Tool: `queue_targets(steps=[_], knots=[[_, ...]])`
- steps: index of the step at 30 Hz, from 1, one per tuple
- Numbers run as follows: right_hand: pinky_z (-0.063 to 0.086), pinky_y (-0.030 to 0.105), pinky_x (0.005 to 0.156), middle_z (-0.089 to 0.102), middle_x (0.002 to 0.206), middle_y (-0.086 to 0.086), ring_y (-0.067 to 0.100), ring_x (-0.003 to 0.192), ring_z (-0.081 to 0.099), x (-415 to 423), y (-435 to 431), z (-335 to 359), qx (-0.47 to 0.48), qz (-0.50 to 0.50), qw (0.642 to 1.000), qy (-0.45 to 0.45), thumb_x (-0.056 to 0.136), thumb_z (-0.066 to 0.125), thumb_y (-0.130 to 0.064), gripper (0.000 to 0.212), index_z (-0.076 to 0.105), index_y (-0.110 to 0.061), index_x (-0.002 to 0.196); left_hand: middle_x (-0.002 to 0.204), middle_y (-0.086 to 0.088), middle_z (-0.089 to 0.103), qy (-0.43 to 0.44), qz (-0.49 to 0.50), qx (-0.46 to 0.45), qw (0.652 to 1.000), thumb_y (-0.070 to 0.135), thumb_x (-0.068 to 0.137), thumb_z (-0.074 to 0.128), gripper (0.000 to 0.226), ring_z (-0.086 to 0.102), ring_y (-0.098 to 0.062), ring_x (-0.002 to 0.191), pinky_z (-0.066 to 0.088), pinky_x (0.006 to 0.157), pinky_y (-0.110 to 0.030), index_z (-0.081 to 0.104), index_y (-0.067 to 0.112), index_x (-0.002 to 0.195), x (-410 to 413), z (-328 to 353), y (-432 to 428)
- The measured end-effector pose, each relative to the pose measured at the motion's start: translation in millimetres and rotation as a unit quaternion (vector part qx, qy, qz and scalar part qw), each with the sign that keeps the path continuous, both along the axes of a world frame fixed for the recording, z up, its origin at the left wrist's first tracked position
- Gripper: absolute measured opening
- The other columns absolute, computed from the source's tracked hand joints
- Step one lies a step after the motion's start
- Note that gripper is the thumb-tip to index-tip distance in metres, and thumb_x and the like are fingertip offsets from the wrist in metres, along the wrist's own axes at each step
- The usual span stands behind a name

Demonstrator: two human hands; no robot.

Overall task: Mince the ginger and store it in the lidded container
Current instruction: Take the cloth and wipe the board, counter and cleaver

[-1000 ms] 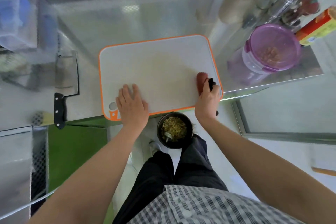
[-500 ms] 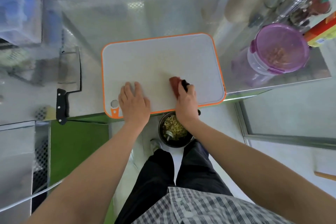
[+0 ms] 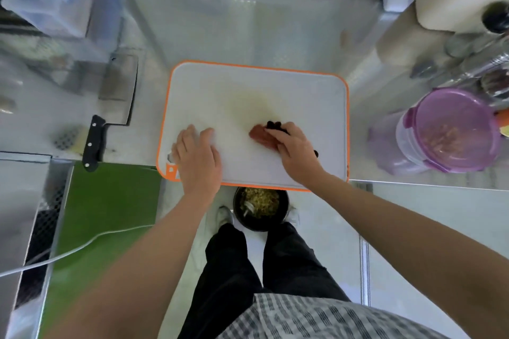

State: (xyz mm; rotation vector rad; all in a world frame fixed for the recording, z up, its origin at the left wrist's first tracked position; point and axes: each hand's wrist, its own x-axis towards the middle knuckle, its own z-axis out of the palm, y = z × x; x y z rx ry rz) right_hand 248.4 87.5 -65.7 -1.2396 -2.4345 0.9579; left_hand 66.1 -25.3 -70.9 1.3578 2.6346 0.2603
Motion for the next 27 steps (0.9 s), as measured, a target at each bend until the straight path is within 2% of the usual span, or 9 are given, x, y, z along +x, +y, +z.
queue_targets(steps=[3,6,8,12,15,17,21,25,27], knots=[[0.039,0.035,0.092,0.05,0.113,0.02,0.037,0.102,0.048,-22.2,49.6,0.9,0.024,-0.052,0.998,-0.001,0.087,0.042,0.006,0.048,0.055,-0.007,0.131,0.143,-0.019,0.039,-0.015,-0.002,-0.006,1.0,0.009,0.091,0.045,0.036,0.033,-0.039,0.133,0.027,0.108,-0.053,0.05,0.015,0.126,-0.2,2.1,-2.7],[0.042,0.043,0.09,0.051,0.118,0.021,0.039,0.1,0.048,-45.0,51.0,-4.8,0.033,-0.022,0.999,-0.03,0.085,0.042,0.009,0.05,0.055,-0.006,0.131,0.149,-0.017,0.034,-0.022,-0.004,-0.018,1.0,0.007,0.092,0.042,0.04,0.028,-0.036,0.139,0.023,0.112,-0.051,0.049,0.015,0.131,-1.4,0.5,-4.9],[0.042,0.045,0.092,0.053,0.119,0.021,0.04,0.1,0.05,-41.3,25.9,-6.9,0.017,0.04,0.999,-0.018,0.084,0.044,0.01,0.047,0.059,-0.005,0.126,0.15,-0.019,0.033,-0.025,-0.008,-0.021,0.999,0.006,0.091,0.042,0.042,0.027,-0.036,0.14,0.022,0.112,-0.052,0.049,0.014,0.132,-2.5,-0.6,-5.7],[0.032,0.031,0.088,0.058,0.108,0.021,0.037,0.098,0.052,-14.9,9.4,3.7,-0.027,0.219,0.975,-0.018,0.086,0.046,0.005,0.037,0.066,-0.005,0.116,0.15,-0.022,0.033,-0.029,-0.02,-0.022,0.999,0.002,0.088,0.045,0.046,0.028,-0.04,0.139,0.023,0.111,-0.054,0.05,0.013,0.133,-2.1,0.1,-6.9],[0.032,0.03,0.089,0.057,0.109,0.021,0.04,0.099,0.052,-28.7,47.0,3.2,-0.002,0.124,0.992,-0.004,0.081,0.048,0.008,0.043,0.065,-0.006,0.118,0.15,-0.02,0.032,-0.026,-0.025,-0.02,0.999,0.002,0.088,0.046,0.049,0.025,-0.038,0.141,0.02,0.114,-0.053,0.049,0.015,0.135,-2.4,3.2,-8.9],[0.036,0.037,0.091,0.055,0.112,0.022,0.043,0.098,0.051,-43.2,58.5,0.1,0.007,0.073,0.997,-0.013,0.081,0.044,0.007,0.048,0.062,-0.008,0.123,0.147,-0.017,0.034,-0.001,-0.017,-0.03,0.999,0.007,0.089,0.047,0.049,0.026,-0.037,0.137,0.024,0.111,-0.051,0.047,0.02,0.136,-0.1,8.4,-10.7],[0.035,0.035,0.087,0.057,0.11,0.02,0.038,0.096,0.051,-35.4,19.8,-10.8,-0.002,0.153,0.988,-0.022,0.082,0.042,0.006,0.045,0.066,-0.009,0.118,0.134,-0.013,0.042,0.024,-0.021,-0.057,0.998,0.016,0.091,0.047,0.048,0.038,-0.033,0.12,0.03,0.1,-0.047,0.044,0.019,0.139,5.5,16.0,-14.7],[0.035,0.034,0.092,0.057,0.112,0.012,0.028,0.102,0.048,5.8,-12.4,0.1,-0.06,0.256,0.964,-0.045,0.089,0.043,0.004,0.04,0.067,-0.012,0.115,0.135,-0.015,0.043,0.006,-0.032,-0.047,0.998,0.013,0.092,0.046,0.046,0.041,-0.035,0.118,0.032,0.097,-0.044,0.045,0.013,0.138,8.6,16.5,-18.1],[0.033,0.029,0.092,0.056,0.111,0.014,0.026,0.102,0.048,11.1,-6.7,6.1,-0.057,0.21,0.975,-0.034,0.087,0.045,0.005,0.038,0.067,-0.01,0.115,0.139,-0.016,0.042,-0.008,-0.041,-0.039,0.998,0.011,0.091,0.046,0.043,0.041,-0.036,0.12,0.035,0.097,-0.045,0.047,0.012,0.135,9.4,16.0,-21.1]])
